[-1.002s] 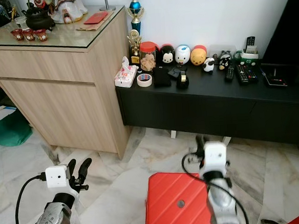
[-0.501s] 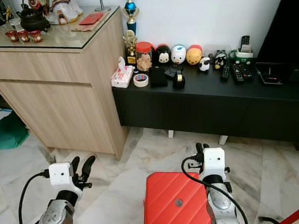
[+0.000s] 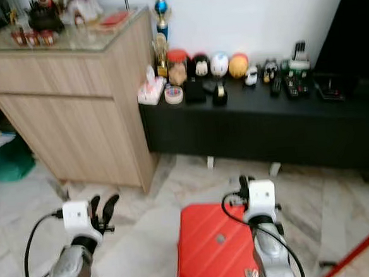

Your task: Hang keys on a hook

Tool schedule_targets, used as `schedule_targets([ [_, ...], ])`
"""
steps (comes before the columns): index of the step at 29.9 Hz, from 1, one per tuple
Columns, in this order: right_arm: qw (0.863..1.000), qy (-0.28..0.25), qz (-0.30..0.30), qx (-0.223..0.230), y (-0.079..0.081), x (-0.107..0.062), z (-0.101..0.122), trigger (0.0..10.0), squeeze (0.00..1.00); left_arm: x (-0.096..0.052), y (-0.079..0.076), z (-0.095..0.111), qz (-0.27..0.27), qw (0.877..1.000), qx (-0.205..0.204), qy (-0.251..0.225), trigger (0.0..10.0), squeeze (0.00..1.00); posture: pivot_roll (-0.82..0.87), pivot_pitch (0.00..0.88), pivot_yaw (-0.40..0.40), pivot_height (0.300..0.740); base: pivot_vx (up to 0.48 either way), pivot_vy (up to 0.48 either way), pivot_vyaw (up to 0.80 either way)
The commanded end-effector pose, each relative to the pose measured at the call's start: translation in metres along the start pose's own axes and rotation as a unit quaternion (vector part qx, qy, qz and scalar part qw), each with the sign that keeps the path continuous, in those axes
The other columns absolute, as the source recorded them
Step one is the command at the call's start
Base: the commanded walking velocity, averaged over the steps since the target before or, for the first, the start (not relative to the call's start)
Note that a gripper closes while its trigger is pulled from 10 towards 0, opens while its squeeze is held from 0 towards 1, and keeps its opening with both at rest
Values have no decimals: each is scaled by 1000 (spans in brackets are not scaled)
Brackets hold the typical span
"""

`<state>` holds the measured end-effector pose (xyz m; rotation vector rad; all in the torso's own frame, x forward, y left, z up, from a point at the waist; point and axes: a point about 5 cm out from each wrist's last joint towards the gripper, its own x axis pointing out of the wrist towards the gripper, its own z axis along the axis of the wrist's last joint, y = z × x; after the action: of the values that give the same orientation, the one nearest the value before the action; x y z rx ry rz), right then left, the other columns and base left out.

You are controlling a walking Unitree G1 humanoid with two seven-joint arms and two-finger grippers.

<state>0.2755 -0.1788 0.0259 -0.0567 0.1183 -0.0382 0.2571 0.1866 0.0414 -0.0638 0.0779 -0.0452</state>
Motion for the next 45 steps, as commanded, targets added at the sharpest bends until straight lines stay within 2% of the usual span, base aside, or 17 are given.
schedule_targets([
  [1,1000,-10,0,5,0,3,6,10000,0,0,-1,2,0,1000,-1,0,10000,0,-21,0,-8,655,0,0,0],
  [11,1000,0,15,15,4,3,4,10000,0,1,-3,2,0,1000,-2,3,10000,0,-24,0,-5,655,0,0,0],
  [16,999,30,23,13,5,4,-3,10000,0,2,-4,1,-2,1000,-3,6,10000,0,-22,2,-4,655,0,0,0],
  [27,999,35,34,12,7,4,-3,10000,0,4,-7,0,-8,1000,-4,12,10000,0,-24,4,-4,586,0,0,0],
  [35,998,36,41,8,7,6,-3,10000,0,-1,-8,-3,-4,1000,-8,19,10000,0,-17,5,-9,586,0,0,0],
  [45,997,65,47,0,9,3,-12,10000,0,3,-10,-2,-8,1000,-13,21,10000,0,-20,2,-8,586,0,0,0],
])
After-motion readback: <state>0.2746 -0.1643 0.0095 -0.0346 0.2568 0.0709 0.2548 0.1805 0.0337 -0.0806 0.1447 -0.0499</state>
